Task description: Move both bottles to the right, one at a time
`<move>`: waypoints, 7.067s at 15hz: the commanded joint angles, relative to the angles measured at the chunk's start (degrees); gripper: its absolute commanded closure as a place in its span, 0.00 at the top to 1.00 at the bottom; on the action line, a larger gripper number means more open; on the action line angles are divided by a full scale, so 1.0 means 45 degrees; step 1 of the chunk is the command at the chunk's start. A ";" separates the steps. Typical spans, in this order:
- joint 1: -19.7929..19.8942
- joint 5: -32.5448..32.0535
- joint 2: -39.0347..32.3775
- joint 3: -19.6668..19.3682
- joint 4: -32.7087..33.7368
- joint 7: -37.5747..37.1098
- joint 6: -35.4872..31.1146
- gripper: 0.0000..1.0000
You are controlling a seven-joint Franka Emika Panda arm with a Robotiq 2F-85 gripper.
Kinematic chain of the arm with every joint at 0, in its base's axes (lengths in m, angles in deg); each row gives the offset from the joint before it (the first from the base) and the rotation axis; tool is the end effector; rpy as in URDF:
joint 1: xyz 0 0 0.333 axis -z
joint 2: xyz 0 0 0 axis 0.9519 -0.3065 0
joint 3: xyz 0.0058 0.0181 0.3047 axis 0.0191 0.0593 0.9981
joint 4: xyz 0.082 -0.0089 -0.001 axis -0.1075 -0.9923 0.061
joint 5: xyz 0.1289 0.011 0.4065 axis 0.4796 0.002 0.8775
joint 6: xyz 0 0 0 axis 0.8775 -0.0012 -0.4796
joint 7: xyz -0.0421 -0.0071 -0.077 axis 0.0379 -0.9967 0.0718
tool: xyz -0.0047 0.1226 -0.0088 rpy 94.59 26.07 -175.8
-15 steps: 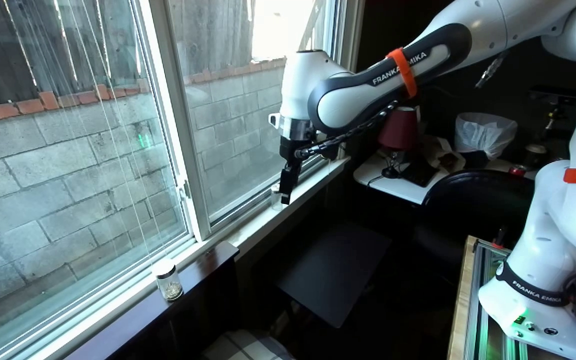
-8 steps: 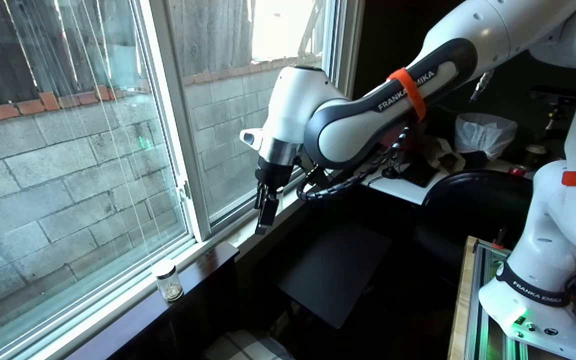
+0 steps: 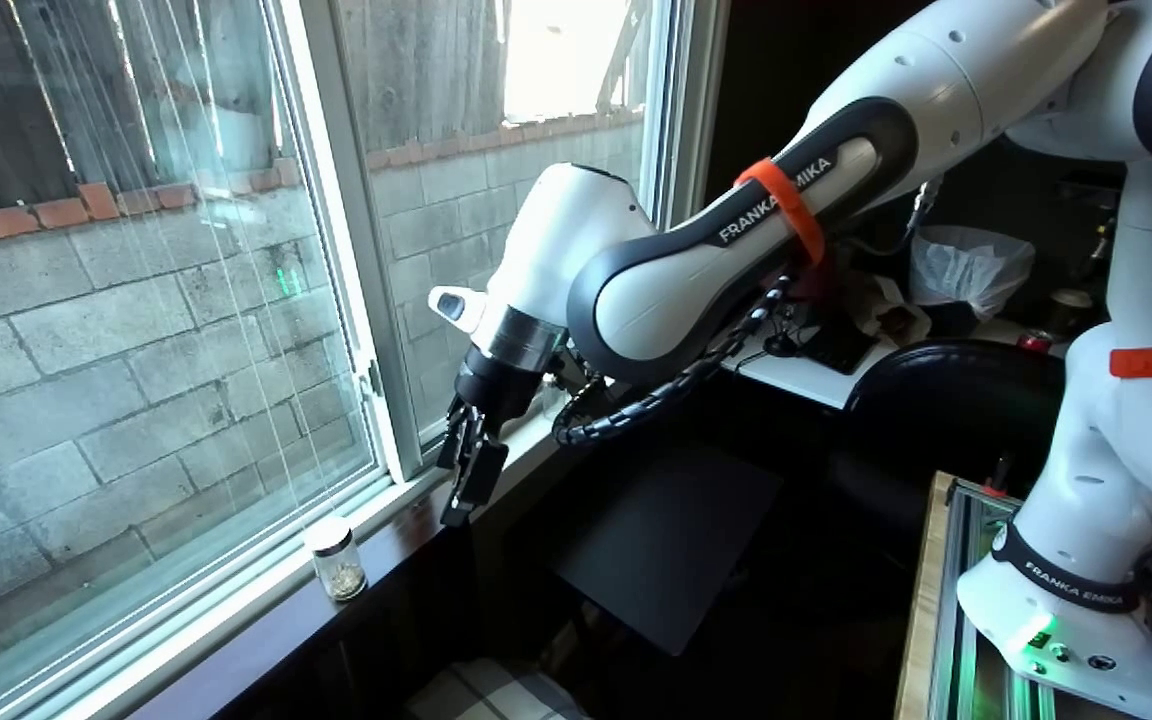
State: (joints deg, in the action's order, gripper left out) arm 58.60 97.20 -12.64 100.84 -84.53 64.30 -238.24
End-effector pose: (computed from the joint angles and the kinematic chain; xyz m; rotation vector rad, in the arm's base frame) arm 0.5542 0.3832 0.3440 -2.5131 -1.2196 -0.5949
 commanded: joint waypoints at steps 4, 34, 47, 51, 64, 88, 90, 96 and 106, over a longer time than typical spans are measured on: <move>0.0205 -0.0123 -0.0062 0.0159 0.0102 -0.0061 0.0001 1.00; -0.1473 -0.3365 -0.6359 -0.0489 0.7163 -0.1570 0.0029 0.82; -0.1897 -0.3831 -0.6103 -0.1039 0.7440 -0.2523 0.0943 0.25; -0.2230 -0.4017 -0.4413 -0.1867 0.6742 -0.3940 0.2212 0.25; 0.0006 -0.1916 0.2057 -0.2200 -0.0525 -0.5100 0.1583 0.25; 0.2769 -0.3988 0.6776 -0.4636 -0.7445 -0.5305 -0.2700 0.50; 0.2822 -0.3993 0.6551 -0.4654 -0.7289 -0.5356 -0.2746 0.25; 0.3302 -0.3910 0.4790 -0.5053 -0.6208 -0.5645 -0.3267 0.25; 0.3647 -0.1699 0.0786 -0.5293 -0.3871 -0.4380 -0.4845 0.25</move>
State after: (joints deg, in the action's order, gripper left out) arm 73.74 86.81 -3.32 76.13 -106.17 42.65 -258.20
